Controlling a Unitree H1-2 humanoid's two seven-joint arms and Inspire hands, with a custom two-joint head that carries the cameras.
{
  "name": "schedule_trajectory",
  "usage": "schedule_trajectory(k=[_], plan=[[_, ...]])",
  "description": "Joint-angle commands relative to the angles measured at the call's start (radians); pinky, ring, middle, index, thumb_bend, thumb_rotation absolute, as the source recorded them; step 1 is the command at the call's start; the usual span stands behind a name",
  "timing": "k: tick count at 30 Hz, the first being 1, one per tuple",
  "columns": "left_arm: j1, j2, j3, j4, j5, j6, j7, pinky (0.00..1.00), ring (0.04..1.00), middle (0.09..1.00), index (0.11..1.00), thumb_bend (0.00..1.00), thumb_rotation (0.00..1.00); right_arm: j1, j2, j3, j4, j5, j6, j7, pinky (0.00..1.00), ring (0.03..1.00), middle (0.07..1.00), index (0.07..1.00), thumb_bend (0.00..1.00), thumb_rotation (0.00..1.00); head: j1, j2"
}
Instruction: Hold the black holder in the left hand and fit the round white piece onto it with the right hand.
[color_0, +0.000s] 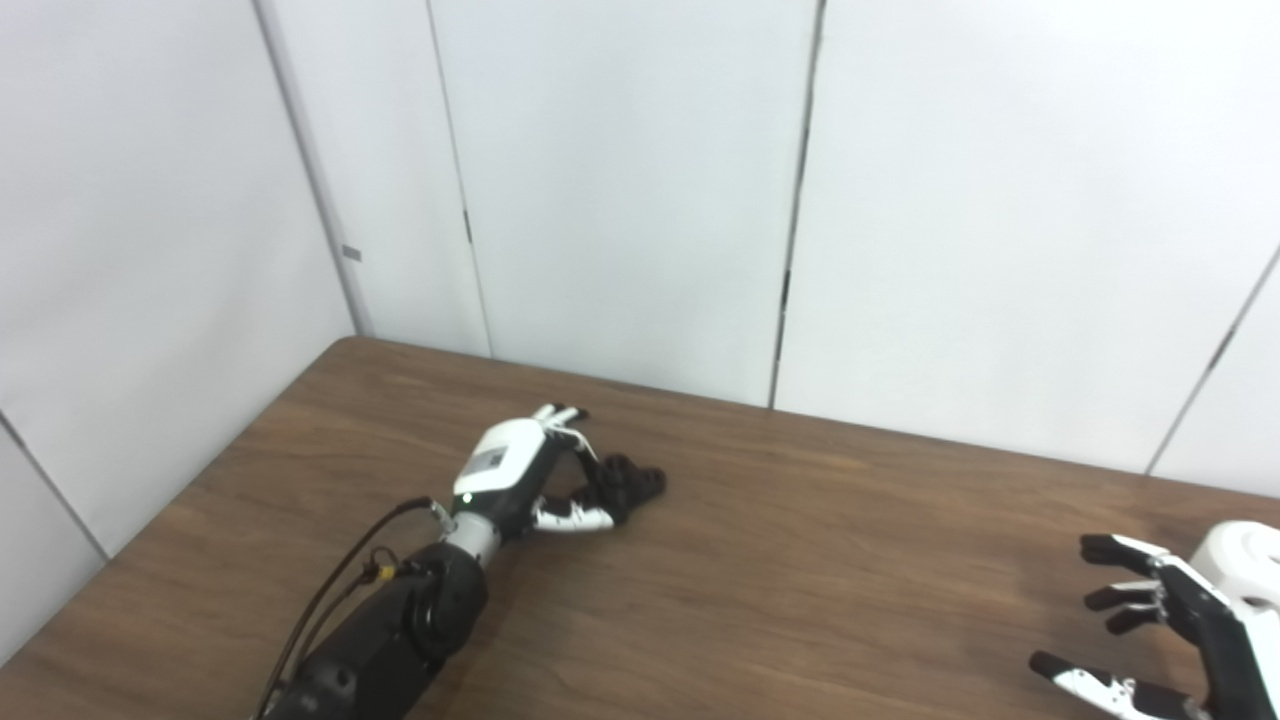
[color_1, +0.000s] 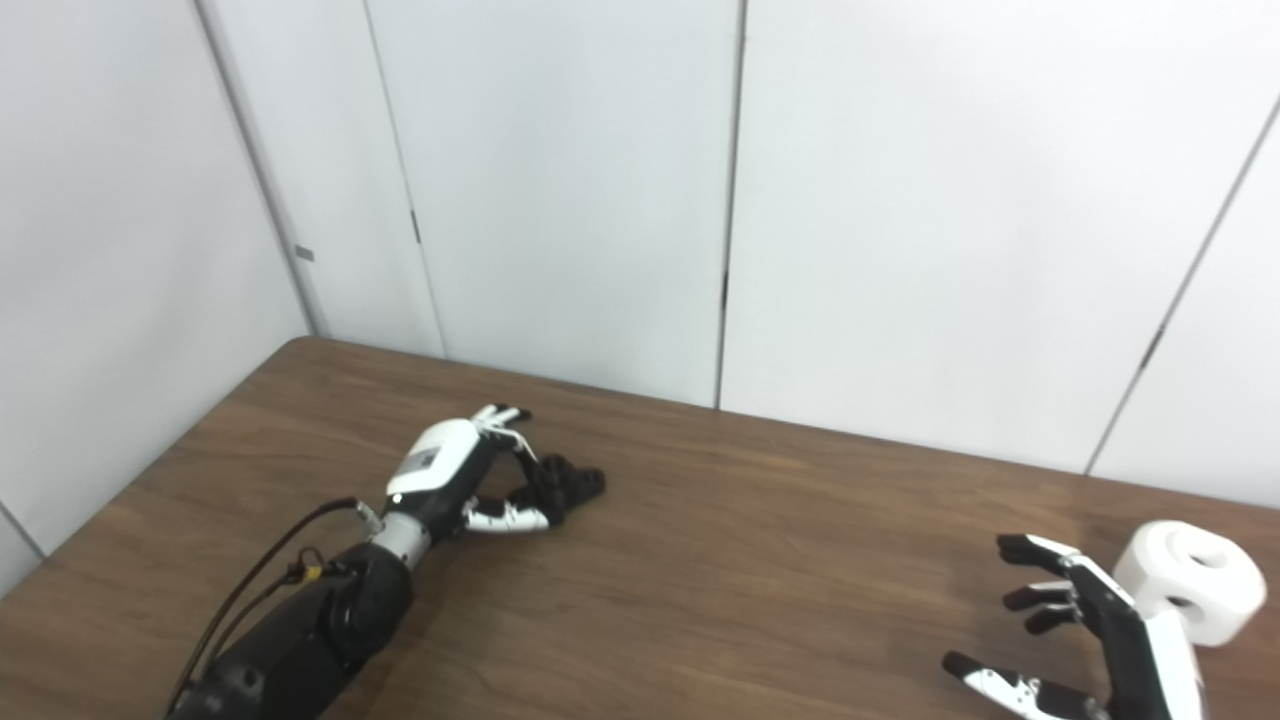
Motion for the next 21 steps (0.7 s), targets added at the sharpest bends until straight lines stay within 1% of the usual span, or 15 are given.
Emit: schedule_trajectory(k=[1,6,9,11,15,17,21], plan=[[0.004,-0.011,-0.03,-0.032,-0.005,-0.07,-0.072,0.8,0.988,0.92,0.483,0.52,0.06,-0.044,-0.007,-0.007,-0.009,-0.006,-0.041,-0.026,0.45,0.555,0.713,0.711,0.63,0.02,-0.007,0.002],[-0.003,-0.029,-0.081,-0.046,0.019,-0.159,-0.121,0.81,0.986,0.918,0.484,0.52,0.07,-0.051,-0.004,0.001,-0.004,-0.013,-0.057,-0.035,0.44,0.556,0.718,0.714,0.61,0.1,-0.047,0.011],[-0.015,-0.038,-0.111,-0.041,0.029,-0.209,-0.148,0.79,0.984,0.926,0.484,0.52,0.07,-0.056,-0.005,0.003,0.0,-0.025,-0.068,-0.044,0.44,0.555,0.718,0.714,0.6,0.08,-0.067,0.014],[-0.022,-0.046,-0.125,-0.034,0.029,-0.246,-0.155,0.79,0.984,0.923,0.485,0.52,0.07,-0.058,-0.006,0.003,0.003,-0.032,-0.073,-0.048,0.44,0.551,0.713,0.716,0.6,0.1,-0.08,0.016],[-0.035,-0.063,-0.146,-0.028,0.02,-0.297,-0.19,0.82,0.988,0.922,0.485,0.52,0.07,-0.062,-0.001,0.002,0.0,-0.032,-0.069,-0.047,0.44,0.552,0.713,0.719,0.59,0.12,-0.114,0.023],[-0.043,-0.072,-0.159,-0.023,0.03,-0.32,-0.197,0.82,0.985,0.921,0.485,0.52,0.07,-0.063,0.003,0.003,-0.006,-0.033,-0.068,-0.047,0.44,0.551,0.716,0.718,0.58,0.12,-0.127,0.027],[-0.069,-0.1,-0.2,-0.006,0.036,-0.33,-0.214,0.83,0.987,0.924,0.485,0.52,0.07,-0.065,0.008,0.006,-0.021,-0.047,-0.063,-0.048,0.43,0.542,0.715,0.715,0.58,0.12,-0.144,0.038]])
